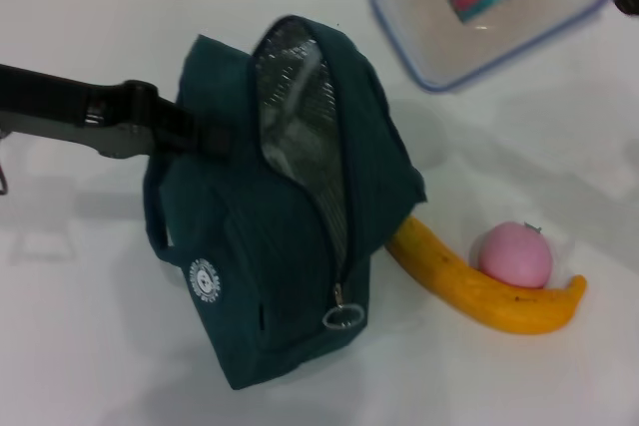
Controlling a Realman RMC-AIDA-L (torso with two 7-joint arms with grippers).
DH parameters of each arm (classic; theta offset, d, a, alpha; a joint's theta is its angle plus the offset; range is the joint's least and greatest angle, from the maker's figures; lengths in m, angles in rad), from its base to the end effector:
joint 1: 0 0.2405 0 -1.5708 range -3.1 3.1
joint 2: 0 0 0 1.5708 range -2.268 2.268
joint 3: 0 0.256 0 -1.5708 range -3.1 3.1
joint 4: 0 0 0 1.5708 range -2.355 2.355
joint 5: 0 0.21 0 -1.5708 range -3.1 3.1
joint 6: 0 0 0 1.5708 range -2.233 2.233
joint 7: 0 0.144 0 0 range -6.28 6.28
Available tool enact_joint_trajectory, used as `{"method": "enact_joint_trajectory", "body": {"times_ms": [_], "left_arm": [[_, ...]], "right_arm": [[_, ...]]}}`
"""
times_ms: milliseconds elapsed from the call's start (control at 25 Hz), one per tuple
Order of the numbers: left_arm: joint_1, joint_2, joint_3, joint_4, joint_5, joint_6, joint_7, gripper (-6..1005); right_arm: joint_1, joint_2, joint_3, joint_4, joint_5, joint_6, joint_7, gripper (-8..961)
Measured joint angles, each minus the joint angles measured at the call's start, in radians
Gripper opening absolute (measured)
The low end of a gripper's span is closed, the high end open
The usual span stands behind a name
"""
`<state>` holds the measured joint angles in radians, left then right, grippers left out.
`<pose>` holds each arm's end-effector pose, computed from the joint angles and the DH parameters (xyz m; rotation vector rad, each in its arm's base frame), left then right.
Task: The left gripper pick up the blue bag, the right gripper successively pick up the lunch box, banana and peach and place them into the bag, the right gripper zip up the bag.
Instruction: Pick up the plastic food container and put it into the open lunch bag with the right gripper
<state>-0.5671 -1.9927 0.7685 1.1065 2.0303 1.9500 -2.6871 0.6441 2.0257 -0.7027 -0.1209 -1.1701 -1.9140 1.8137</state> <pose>-0.2025 0.3247 0.0837 2.4479 1.7450 0.4615 0.2003 0.3277 0.0372 1.9000 -1.1661 -1.9705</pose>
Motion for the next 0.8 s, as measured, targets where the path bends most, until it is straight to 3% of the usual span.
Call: {"method": "enact_joint_trajectory", "body": {"times_ms": [200, 360, 600, 800], "left_arm": [[-0.017, -0.010, 0.004, -0.004, 0.000, -0.003, 0.005, 54], [-0.033, -0.015, 0.005, -0.011, 0.000, -0.007, 0.008, 54], [-0.030, -0.018, 0.002, -0.011, -0.003, -0.008, 0.025, 54], [-0.024, -0.018, -0.003, -0.011, -0.007, -0.008, 0.036, 54]], "right_arm": [[0.107, 0.002, -0.047, 0.054, -0.001, -0.020, 0.002, 94], [0.148, 0.002, -0.103, 0.079, -0.001, 0.012, -0.002, 94], [0.135, 0.002, -0.203, 0.070, -0.002, 0.161, -0.004, 94], [0.090, 0.002, -0.226, 0.051, -0.002, 0.240, -0.004, 95]]}}
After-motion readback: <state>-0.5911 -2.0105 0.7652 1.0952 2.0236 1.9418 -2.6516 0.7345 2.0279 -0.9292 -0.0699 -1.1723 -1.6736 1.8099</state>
